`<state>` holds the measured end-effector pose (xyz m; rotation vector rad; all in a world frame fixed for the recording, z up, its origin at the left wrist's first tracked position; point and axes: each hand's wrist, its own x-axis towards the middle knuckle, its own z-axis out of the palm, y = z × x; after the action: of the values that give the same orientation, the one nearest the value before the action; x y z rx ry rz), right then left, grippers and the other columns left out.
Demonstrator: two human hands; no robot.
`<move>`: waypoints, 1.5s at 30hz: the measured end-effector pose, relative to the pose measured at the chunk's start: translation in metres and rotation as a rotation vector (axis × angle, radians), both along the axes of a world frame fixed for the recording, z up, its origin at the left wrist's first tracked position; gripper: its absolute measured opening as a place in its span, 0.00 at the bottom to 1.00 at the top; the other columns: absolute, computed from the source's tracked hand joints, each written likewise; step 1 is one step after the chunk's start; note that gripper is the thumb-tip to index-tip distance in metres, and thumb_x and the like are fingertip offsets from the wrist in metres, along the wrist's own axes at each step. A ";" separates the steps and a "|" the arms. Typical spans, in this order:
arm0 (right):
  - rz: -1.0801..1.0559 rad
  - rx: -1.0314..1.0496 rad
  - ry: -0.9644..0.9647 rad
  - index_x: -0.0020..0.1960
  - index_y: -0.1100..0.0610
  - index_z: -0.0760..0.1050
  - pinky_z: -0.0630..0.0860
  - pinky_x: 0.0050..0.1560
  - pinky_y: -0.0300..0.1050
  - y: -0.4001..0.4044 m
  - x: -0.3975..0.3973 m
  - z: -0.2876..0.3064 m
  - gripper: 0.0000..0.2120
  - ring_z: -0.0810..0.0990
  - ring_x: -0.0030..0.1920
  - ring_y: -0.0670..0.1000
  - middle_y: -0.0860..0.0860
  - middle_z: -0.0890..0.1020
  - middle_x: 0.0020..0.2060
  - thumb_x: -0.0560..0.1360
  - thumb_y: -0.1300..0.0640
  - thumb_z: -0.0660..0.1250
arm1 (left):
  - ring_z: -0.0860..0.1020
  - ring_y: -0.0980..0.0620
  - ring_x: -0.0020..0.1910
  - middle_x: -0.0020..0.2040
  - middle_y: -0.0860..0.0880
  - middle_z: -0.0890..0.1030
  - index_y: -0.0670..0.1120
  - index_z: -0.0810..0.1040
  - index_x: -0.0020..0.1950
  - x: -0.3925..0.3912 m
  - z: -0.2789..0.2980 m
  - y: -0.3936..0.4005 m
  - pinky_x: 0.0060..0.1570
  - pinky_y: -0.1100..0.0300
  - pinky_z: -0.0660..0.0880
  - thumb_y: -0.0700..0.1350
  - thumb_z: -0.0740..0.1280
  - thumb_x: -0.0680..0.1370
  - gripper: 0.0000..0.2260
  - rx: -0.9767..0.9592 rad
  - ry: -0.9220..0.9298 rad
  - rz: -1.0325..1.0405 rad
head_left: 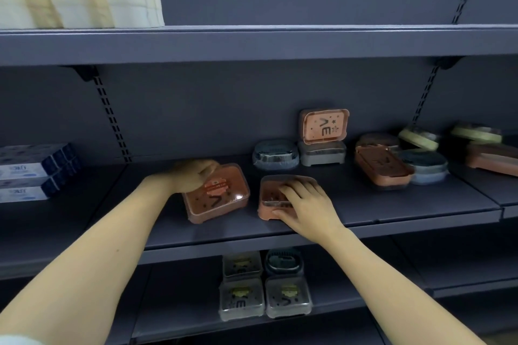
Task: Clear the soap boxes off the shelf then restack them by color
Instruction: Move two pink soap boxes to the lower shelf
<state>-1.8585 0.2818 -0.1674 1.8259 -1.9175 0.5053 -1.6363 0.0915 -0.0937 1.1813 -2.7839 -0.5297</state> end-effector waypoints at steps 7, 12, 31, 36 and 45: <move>0.003 0.007 -0.011 0.56 0.56 0.78 0.77 0.55 0.52 0.002 0.002 0.000 0.24 0.79 0.56 0.58 0.53 0.81 0.53 0.70 0.40 0.60 | 0.71 0.49 0.62 0.67 0.48 0.72 0.52 0.69 0.67 -0.015 -0.009 0.023 0.61 0.56 0.67 0.53 0.50 0.83 0.16 0.108 -0.022 -0.020; 0.004 0.043 0.030 0.61 0.55 0.74 0.73 0.59 0.57 0.006 0.002 -0.002 0.28 0.76 0.60 0.61 0.54 0.78 0.58 0.69 0.37 0.59 | 0.59 0.48 0.74 0.76 0.51 0.58 0.54 0.53 0.77 -0.012 0.002 0.045 0.70 0.52 0.60 0.71 0.58 0.71 0.39 -0.082 -0.177 -0.076; 0.024 0.107 0.096 0.65 0.55 0.72 0.74 0.59 0.61 0.046 0.025 -0.002 0.42 0.76 0.61 0.61 0.55 0.76 0.63 0.55 0.45 0.81 | 0.58 0.46 0.73 0.75 0.46 0.57 0.47 0.53 0.76 0.016 -0.034 0.122 0.70 0.53 0.59 0.62 0.72 0.67 0.45 -0.536 -0.257 -0.088; 0.013 0.049 0.171 0.65 0.55 0.72 0.73 0.59 0.61 0.072 0.042 -0.013 0.39 0.76 0.62 0.61 0.56 0.76 0.64 0.58 0.46 0.79 | 0.55 0.43 0.75 0.77 0.42 0.55 0.45 0.54 0.77 0.034 -0.045 0.152 0.73 0.50 0.53 0.58 0.70 0.71 0.42 -0.578 -0.201 -0.119; 0.019 0.011 0.163 0.69 0.53 0.64 0.65 0.66 0.61 0.122 0.063 -0.048 0.39 0.71 0.66 0.61 0.55 0.73 0.67 0.63 0.48 0.77 | 0.72 0.40 0.66 0.68 0.40 0.72 0.42 0.67 0.70 0.076 -0.089 0.197 0.62 0.44 0.70 0.56 0.79 0.59 0.44 -0.631 -0.066 -0.204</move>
<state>-1.7956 0.4036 -0.2157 1.8340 -1.7995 0.3409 -1.5600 0.2884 -0.1825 0.7862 -2.7964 0.3725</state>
